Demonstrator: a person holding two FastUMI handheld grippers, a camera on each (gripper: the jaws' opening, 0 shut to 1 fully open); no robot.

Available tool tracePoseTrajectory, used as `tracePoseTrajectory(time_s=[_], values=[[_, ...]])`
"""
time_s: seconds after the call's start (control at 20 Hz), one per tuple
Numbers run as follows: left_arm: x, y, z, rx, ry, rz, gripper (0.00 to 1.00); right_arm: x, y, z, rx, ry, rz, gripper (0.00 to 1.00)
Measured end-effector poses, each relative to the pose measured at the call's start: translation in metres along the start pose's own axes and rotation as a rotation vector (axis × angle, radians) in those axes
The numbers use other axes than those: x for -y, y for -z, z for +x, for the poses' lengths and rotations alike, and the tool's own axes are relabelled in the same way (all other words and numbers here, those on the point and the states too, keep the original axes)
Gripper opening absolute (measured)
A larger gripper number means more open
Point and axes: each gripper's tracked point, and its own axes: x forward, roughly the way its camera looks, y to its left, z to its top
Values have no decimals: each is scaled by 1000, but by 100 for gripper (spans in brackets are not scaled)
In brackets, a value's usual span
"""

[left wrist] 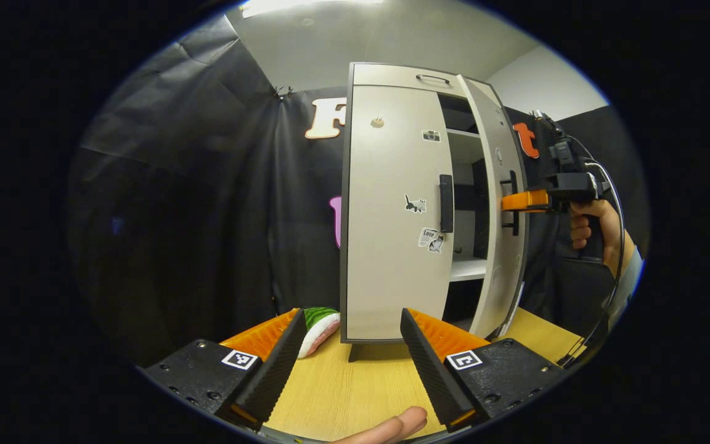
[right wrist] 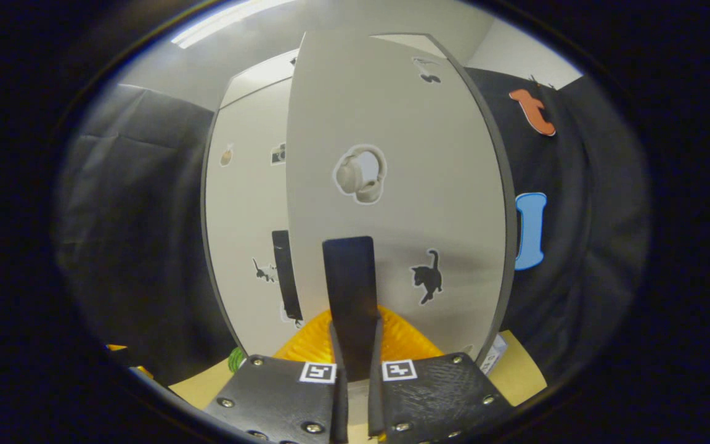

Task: Open the right door of the double-door shoe cabinet with the right hand, and open the left door with the left hand.

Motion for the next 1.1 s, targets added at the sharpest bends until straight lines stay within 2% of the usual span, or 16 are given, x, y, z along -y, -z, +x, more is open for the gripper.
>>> tracePoseTrajectory(time_s=[0.3,0.75,0.85,1.1], values=[[-2,0,-4,12,16,1,95,20,-4,-22,17,-33,27,13],[16,5,-5,3,68,-26,95,52,-10,-47,29,57,35,12],[20,5,-6,5,77,-29,99,62,-12,-50,40,86,19,11],[30,0,-6,15,81,-36,95,90,-15,-55,62,160,9,11]])
